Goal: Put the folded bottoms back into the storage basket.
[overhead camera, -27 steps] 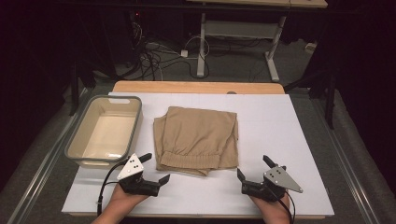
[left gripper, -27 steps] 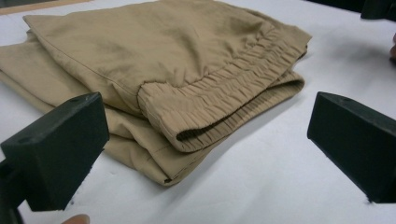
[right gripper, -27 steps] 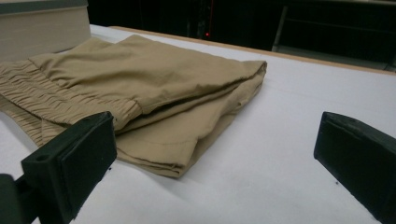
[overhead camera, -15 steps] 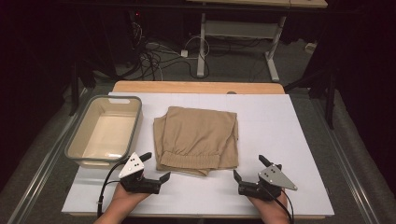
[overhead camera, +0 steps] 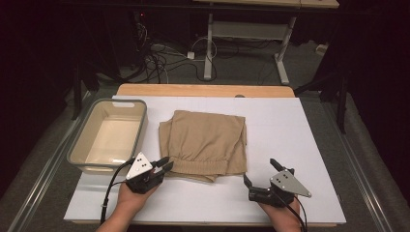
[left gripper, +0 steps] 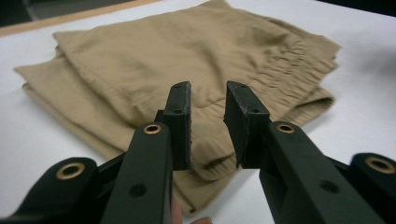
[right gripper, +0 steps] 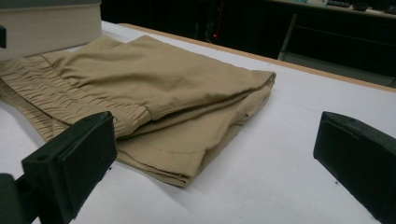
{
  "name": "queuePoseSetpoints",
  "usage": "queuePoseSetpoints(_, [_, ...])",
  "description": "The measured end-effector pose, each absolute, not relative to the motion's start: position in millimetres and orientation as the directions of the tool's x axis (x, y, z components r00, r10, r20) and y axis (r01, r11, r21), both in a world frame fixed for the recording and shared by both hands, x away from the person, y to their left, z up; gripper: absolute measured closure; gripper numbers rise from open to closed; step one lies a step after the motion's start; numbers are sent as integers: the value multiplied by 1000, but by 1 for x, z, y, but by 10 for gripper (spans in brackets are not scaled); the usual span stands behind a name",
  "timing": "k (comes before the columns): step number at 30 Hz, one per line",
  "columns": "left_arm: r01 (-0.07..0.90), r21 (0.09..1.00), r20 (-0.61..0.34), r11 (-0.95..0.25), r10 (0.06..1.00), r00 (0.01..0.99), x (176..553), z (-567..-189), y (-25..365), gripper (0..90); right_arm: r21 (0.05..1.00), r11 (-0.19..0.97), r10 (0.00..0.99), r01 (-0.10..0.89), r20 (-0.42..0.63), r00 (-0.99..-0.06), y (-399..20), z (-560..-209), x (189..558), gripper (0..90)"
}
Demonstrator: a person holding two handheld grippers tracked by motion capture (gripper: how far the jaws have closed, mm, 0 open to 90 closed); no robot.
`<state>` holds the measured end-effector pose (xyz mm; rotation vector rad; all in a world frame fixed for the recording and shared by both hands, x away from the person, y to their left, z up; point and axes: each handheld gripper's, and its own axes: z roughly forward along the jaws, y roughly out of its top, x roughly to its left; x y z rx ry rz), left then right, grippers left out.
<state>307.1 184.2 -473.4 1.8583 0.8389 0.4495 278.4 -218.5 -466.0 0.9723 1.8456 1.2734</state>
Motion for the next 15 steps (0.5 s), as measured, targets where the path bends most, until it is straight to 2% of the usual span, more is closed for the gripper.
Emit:
queuePoseSetpoints(1, [385,896,-115,-222,721,683,315,-476,186,694,950,244,866,194,-124,-485,-218,-465,278,5])
queuePoseSetpoints(8, [428,852,-90,-302,721,687,317,-483,189,693,951,247,865,188,-129,-485,-209,-464,276,7])
queuePoseSetpoints(9, [470,824,-113,-315,723,682,318,-484,192,696,949,254,864,185,-137,-485,-208,-464,275,7])
queuePoseSetpoints(15, [528,779,-135,-339,731,669,318,-486,194,738,947,261,866,190,-142,-480,-208,-467,270,12])
